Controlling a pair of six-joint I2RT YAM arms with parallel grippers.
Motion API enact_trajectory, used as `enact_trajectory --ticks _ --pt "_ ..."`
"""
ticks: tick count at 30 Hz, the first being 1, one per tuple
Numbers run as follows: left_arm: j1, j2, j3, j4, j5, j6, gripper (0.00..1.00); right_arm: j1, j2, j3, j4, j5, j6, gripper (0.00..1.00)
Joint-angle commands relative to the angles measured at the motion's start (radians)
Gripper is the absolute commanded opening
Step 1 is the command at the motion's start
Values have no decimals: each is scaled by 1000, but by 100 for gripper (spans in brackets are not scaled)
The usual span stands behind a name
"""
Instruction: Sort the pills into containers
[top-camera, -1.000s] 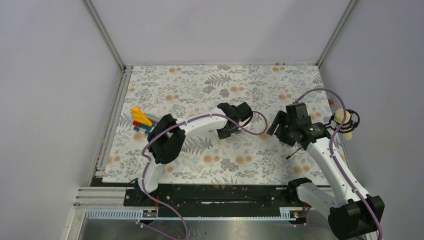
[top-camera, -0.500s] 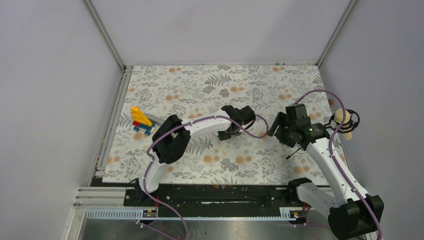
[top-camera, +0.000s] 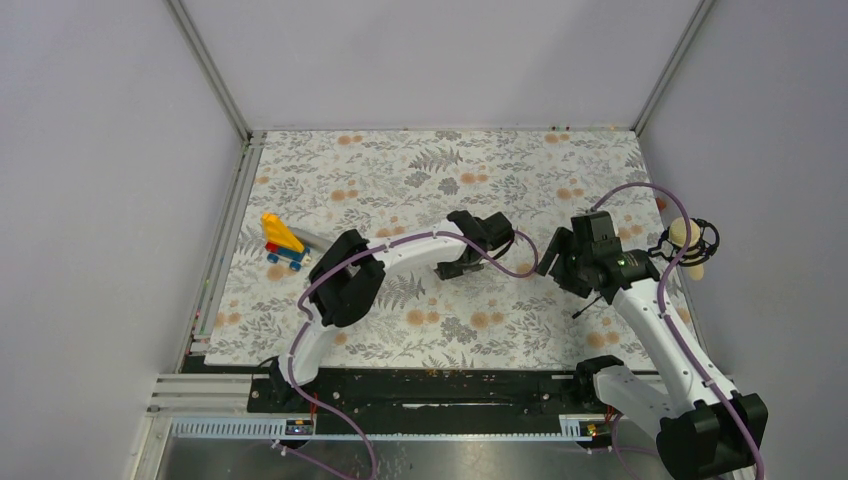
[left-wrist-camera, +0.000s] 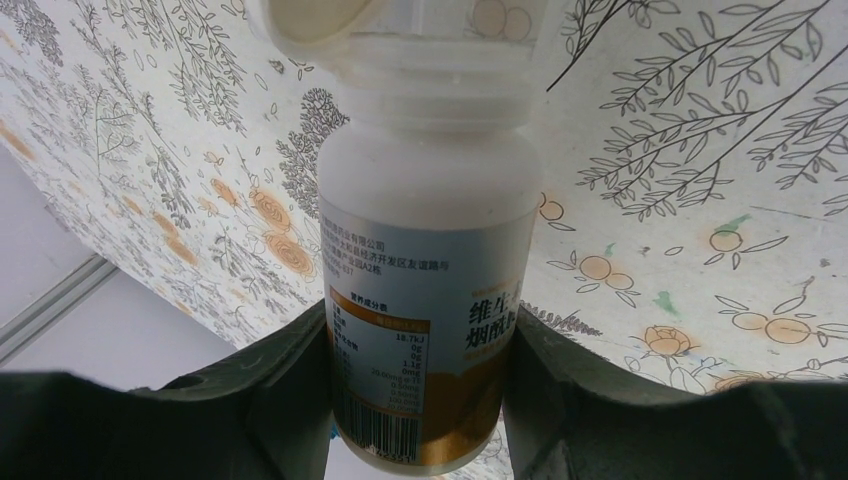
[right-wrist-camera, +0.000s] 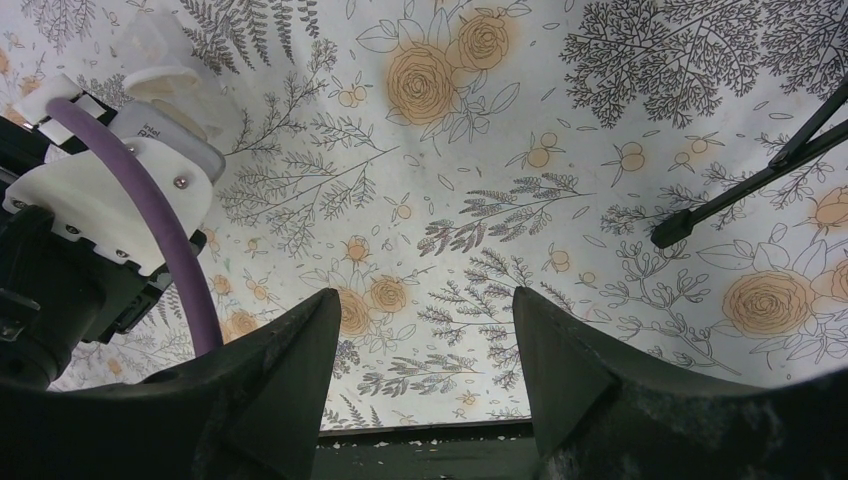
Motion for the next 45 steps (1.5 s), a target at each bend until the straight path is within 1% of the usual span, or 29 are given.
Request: enact_trajectory --ticks 1,9,26,35,40,45 --pt "-11 3 41 -31 -63 18 0 -7 -20 -8 16 21 -12 71" --pt "-19 13 41 -39 -118 32 0 -7 -21 -5 4 26 -22 71" --pt "-46 24 61 -54 -144 32 0 -7 -40 -5 -13 54 -16 71" --pt "-63 58 73 -64 -202 26 0 -7 -57 -10 -30 64 -18 71" --pt "-64 62 79 -63 -205 15 0 -7 -70 -13 -36 65 -16 71" --pt "-59 36 75 -59 -177 -4 0 -8 -71 -14 -37 66 -17 71"
